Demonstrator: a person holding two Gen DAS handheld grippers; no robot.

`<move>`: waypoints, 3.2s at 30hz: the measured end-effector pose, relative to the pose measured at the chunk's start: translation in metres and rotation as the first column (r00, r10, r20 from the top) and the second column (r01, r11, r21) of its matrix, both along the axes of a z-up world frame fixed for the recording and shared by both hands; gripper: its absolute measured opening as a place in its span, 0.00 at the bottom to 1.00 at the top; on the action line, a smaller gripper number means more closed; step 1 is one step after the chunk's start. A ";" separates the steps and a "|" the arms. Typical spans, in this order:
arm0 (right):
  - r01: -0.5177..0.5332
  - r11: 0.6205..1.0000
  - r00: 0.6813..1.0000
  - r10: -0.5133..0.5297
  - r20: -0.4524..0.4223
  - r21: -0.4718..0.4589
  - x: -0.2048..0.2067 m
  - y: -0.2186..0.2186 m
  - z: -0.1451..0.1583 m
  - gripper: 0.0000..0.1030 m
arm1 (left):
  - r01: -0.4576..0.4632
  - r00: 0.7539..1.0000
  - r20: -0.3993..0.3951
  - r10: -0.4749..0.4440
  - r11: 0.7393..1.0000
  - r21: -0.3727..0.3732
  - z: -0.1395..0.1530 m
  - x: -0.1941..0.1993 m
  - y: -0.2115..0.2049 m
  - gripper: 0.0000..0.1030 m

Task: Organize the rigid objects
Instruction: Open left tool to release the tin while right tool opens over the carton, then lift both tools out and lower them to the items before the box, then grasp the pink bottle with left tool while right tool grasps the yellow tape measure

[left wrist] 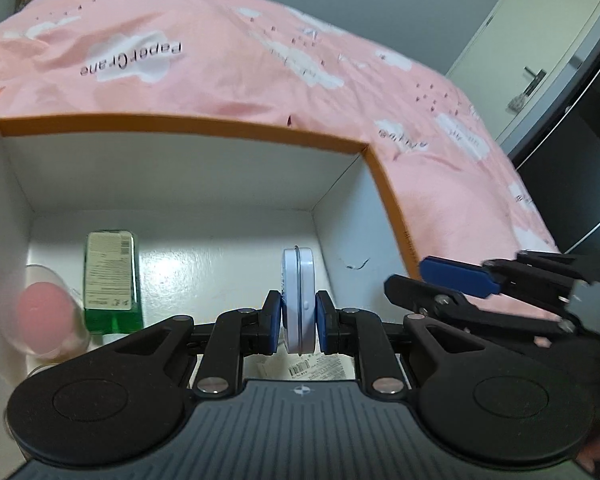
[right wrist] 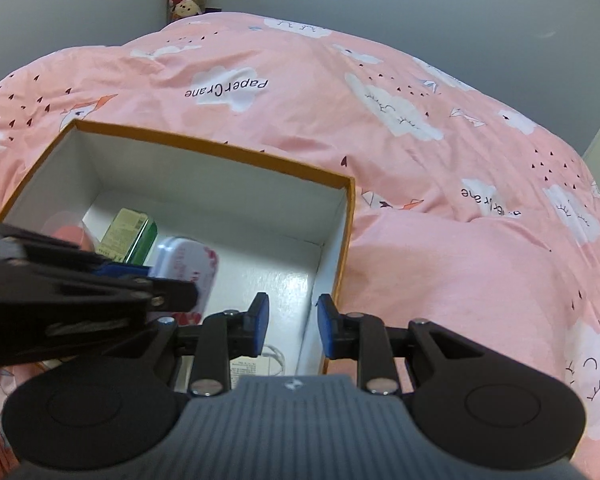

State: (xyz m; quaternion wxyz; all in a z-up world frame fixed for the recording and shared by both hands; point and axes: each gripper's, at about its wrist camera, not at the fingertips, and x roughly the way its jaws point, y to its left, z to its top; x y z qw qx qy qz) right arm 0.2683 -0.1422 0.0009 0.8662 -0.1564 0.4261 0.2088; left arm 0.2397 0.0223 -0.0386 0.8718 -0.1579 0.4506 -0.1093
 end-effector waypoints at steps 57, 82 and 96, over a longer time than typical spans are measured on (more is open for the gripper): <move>0.022 0.964 0.999 -0.012 -0.041 0.266 -0.096 -0.044 0.016 0.40 | 0.096 0.987 0.122 -0.109 0.990 0.104 0.060 -0.103 -0.014 0.35; 0.152 0.979 0.933 -0.098 -0.347 0.133 -0.109 -0.026 -0.095 0.47 | 0.053 0.987 -0.159 -0.035 0.992 0.111 -0.031 -0.136 0.027 0.37; 0.143 0.981 0.950 -0.098 -0.298 0.133 -0.108 -0.023 -0.092 0.45 | 0.051 0.989 -0.145 -0.041 0.997 0.064 -0.047 -0.121 0.009 0.47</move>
